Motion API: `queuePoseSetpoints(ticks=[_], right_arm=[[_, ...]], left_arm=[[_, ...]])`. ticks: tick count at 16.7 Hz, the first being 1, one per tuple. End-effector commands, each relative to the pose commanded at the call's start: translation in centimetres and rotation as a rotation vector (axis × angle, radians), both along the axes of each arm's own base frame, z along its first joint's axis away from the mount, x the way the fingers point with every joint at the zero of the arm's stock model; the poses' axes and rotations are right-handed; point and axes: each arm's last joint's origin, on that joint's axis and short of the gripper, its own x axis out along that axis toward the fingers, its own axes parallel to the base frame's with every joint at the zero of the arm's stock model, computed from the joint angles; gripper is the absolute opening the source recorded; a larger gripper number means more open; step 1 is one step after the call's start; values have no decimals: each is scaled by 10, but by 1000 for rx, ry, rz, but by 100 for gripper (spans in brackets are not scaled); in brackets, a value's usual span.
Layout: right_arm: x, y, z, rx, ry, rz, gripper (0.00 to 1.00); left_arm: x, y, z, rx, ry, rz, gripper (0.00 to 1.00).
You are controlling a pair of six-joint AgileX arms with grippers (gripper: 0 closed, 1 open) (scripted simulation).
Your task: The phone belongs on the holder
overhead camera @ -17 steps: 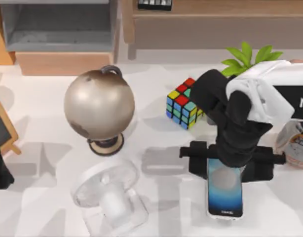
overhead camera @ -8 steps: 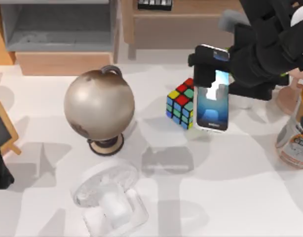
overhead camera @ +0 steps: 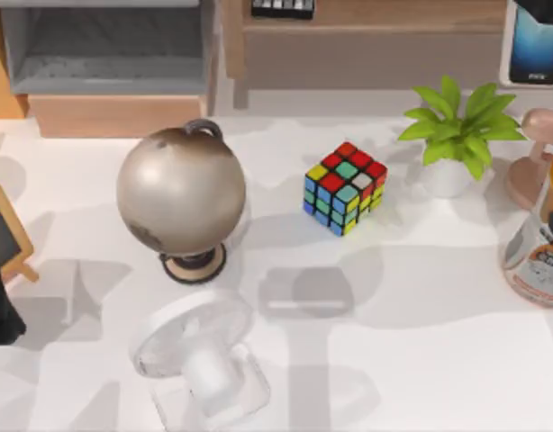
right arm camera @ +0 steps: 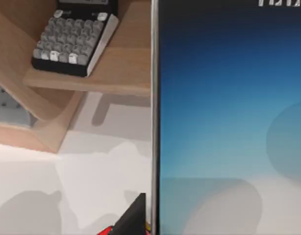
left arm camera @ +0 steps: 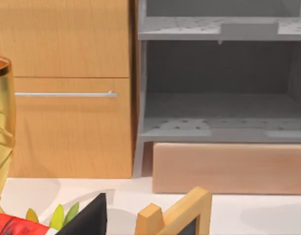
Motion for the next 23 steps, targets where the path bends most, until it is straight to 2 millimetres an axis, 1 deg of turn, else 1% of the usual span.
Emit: queuePoseSetpoints(ticks=[3, 5, 8, 11, 14, 16, 18, 20, 23], right_arm=[[-12, -59, 9, -90, -132, -23, 0], [-26, -95, 8, -157, -185, -41, 0], [-54, -143, -5, -242, -225, -65, 0], [-84, -179, -26, -293, -239, -81, 0], [-111, -200, -54, -298, -238, -82, 0], [-126, -207, -71, -285, -237, -81, 0], [-138, -211, -84, -269, -237, -81, 0], [-144, -212, -91, -258, -237, -81, 0], [-144, -212, -92, -257, -237, -81, 0]], left_arm=[[0, 0, 0, 0, 0, 0, 100], [0, 0, 0, 0, 0, 0, 100], [0, 0, 0, 0, 0, 0, 100], [0, 0, 0, 0, 0, 0, 100], [0, 0, 0, 0, 0, 0, 100], [0, 0, 0, 0, 0, 0, 100], [0, 0, 0, 0, 0, 0, 100], [0, 0, 0, 0, 0, 0, 100], [0, 0, 0, 0, 0, 0, 100]])
